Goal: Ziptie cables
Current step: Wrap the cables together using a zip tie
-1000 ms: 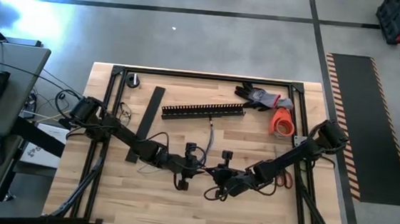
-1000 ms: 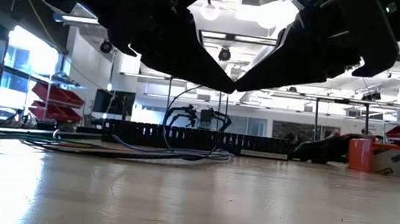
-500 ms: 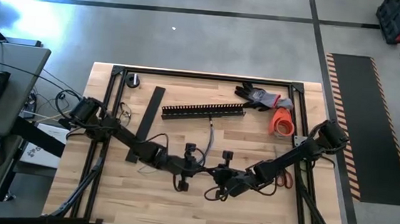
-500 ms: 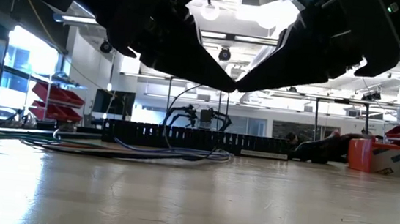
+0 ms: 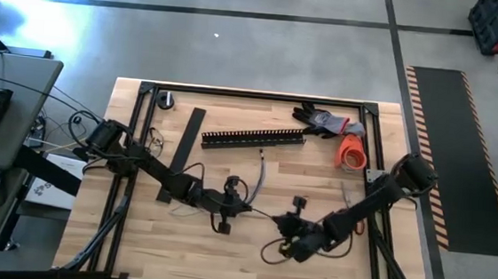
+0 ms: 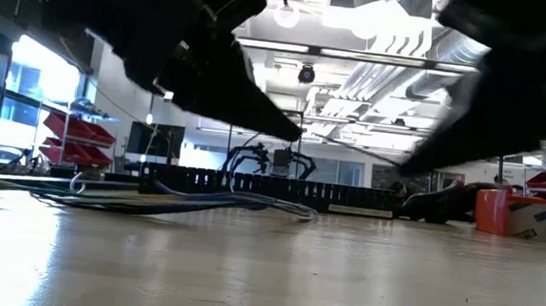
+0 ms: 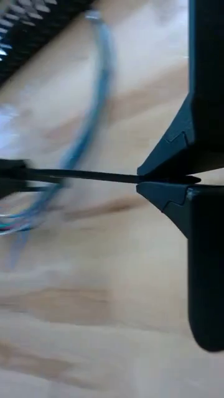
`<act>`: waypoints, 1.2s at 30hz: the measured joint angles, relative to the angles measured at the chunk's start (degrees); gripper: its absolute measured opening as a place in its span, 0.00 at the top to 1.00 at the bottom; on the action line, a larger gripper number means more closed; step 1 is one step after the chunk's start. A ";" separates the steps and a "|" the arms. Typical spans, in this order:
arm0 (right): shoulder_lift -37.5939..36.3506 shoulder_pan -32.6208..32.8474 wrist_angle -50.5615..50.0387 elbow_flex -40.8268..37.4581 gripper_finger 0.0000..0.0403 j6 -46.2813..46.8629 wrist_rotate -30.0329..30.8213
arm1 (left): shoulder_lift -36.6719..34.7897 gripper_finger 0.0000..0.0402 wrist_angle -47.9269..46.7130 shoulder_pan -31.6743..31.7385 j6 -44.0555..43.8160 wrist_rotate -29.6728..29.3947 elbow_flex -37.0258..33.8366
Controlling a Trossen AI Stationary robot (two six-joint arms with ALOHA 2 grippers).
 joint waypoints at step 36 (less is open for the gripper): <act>1.80 -11.32 29.14 -3.90 0.66 -24.53 -10.61 | -0.07 1.00 3.20 2.59 -1.40 6.87 -2.81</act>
